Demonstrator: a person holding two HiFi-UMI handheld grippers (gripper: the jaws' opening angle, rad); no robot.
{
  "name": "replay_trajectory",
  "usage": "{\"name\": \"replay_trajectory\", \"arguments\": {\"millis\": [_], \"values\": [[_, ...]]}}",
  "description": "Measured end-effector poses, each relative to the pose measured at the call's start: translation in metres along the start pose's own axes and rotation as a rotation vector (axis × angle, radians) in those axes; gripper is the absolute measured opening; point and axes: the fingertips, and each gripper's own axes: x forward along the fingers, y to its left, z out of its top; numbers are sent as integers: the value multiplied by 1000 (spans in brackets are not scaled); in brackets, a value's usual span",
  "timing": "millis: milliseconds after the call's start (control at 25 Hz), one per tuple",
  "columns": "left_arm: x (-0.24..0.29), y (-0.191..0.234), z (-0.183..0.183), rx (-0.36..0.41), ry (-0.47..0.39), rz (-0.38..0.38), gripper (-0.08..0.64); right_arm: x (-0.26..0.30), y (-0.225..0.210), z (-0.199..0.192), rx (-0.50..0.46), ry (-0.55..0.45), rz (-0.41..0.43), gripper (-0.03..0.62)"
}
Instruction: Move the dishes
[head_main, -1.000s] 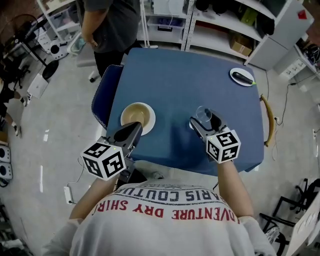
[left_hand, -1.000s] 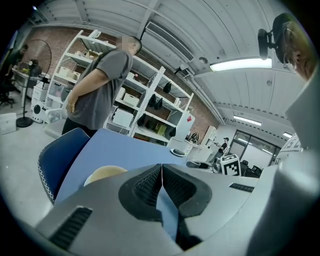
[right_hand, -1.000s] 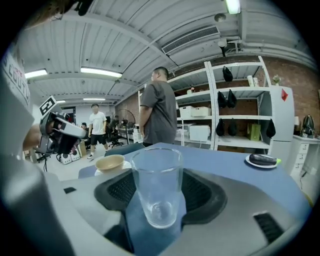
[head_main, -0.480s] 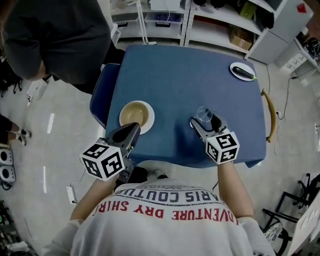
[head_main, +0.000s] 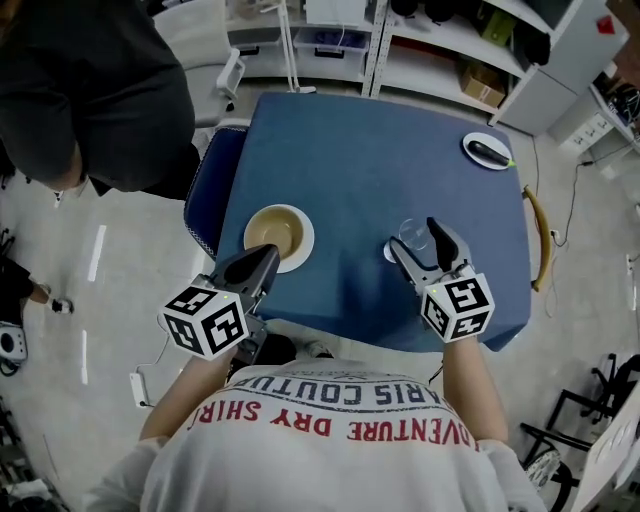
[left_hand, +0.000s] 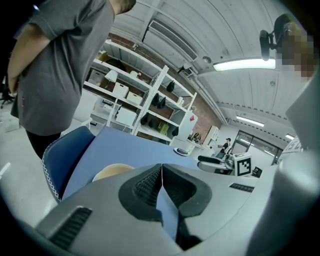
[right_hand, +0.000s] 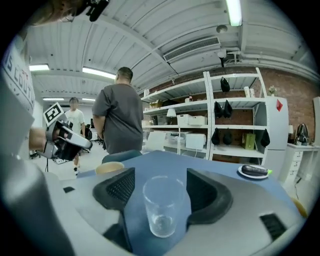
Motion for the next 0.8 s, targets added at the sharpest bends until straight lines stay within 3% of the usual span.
{"name": "replay_trajectory", "arguments": {"millis": [160,320,520,800], "values": [[-9,10,7,-17,-31,22,29,-3,24,45,19,-95,63,308],[-19,21,16,-17,-58,35,29,17,61,71,2,-118,162,308],[-33,43,23,-22,-75,64,29,61,105,66,-19,-51,268,308],[-65,72,30,-38,-74,122,29,114,139,29,-2,83,319,308]]}}
